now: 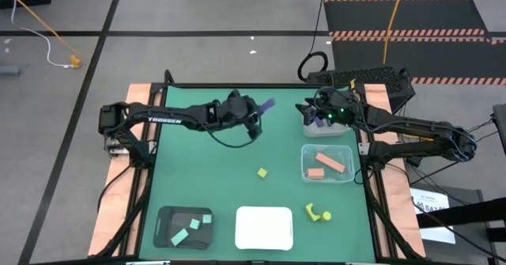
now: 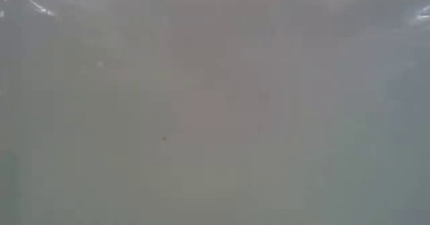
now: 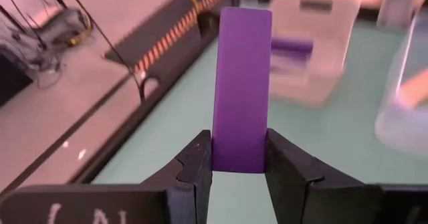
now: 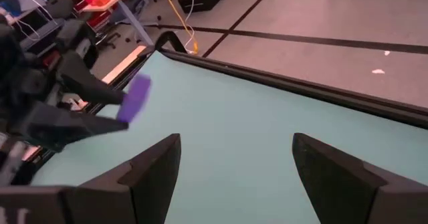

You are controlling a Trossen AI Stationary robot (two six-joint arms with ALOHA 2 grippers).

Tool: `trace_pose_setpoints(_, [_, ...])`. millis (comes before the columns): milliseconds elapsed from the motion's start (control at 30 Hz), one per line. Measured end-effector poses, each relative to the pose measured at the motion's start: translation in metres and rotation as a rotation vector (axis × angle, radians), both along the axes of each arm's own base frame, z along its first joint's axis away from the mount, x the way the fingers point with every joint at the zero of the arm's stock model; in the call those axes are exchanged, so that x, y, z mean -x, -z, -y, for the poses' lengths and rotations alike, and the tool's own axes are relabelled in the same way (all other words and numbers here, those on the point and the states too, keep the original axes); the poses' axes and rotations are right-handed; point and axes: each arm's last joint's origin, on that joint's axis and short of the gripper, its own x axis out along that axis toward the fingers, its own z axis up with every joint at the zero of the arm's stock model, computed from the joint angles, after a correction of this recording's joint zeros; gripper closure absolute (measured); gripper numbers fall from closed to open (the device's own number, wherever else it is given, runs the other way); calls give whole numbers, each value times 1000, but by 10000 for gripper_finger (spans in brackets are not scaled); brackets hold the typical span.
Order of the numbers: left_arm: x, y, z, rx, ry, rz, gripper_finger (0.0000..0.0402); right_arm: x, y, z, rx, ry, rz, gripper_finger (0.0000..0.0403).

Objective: Sort & place blocks by color
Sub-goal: Put the purple block into the gray bin

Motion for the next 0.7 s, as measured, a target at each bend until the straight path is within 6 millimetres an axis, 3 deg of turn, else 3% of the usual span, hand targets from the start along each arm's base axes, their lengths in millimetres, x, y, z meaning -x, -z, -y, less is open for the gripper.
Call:
trace_pose_setpoints(367, [-11,-26,7,-59,-43,291,295,-1,-2,1,49,-17,-3,126])
trace_pose_setpoints(700, [-13,-34,8,-130,-66,350,295,-10,-32,-1,194,-151,274,126])
